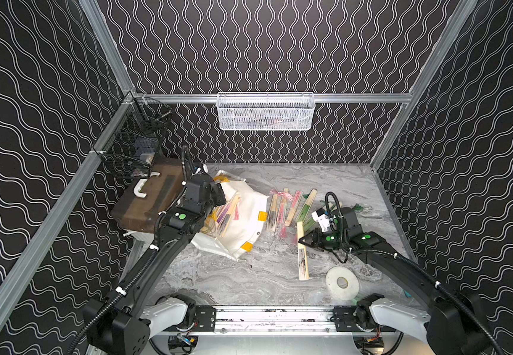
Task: Take out the folding fans from the tote bags
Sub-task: Pick up the folding fan from the canvas bag, then place the folding fan at the center of the board.
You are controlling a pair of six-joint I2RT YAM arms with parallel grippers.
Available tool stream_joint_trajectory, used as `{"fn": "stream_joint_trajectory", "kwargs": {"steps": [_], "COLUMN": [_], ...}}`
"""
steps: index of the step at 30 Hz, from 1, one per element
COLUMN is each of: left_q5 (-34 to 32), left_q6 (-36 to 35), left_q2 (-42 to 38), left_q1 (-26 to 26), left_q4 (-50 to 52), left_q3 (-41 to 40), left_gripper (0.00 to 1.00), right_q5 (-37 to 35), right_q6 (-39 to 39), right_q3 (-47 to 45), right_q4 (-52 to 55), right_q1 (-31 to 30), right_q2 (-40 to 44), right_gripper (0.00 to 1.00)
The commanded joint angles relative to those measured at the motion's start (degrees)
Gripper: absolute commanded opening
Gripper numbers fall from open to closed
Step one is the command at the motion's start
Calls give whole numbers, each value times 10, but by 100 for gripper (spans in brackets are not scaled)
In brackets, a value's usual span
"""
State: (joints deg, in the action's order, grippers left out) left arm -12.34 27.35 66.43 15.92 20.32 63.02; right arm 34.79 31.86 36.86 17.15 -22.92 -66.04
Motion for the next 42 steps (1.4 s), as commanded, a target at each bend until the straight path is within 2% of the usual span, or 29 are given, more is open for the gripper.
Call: {"fn": "stream_joint_trajectory", "kwargs": {"steps": [1,7,12,19,23,27,34,39,42], "left_q5": [0,0,5,10,11,12,19,32,38], "left_q6": [9,9,10,13,13,11,16,20,24], "left_q2": [-2,-3,3,9,7,3,0,3,10], "left_q1": [-2,-2,-2,-2,-2,-2,-2,-2,-2], "left_q4": [-41,-38,-40,-44,-44,-41,-45,-59,-66], "left_q3": [2,2,4,5,5,5,-1,-5,-5], "left_gripper": [0,0,0,0,0,0,0,0,0], "right_q5": [15,55,57,11,-10,-34,-115,-82,-77], "right_q6": [-5,-1,-10,-15,-17,-26,-35,5,32], "right_q3": [-21,-56,-59,-65,-58,-45,37,64,73], "right_q4": [-36,-99,-95,-69,-50,-11,105,36,-54], "right_q1": [4,19,26,45,56,56,56,46,3], "right_q2": [-18,-87,-140,-174,-196,-168,-23,25,13], "right_gripper": [8,8,9,20,29,37,46,46,46]}}
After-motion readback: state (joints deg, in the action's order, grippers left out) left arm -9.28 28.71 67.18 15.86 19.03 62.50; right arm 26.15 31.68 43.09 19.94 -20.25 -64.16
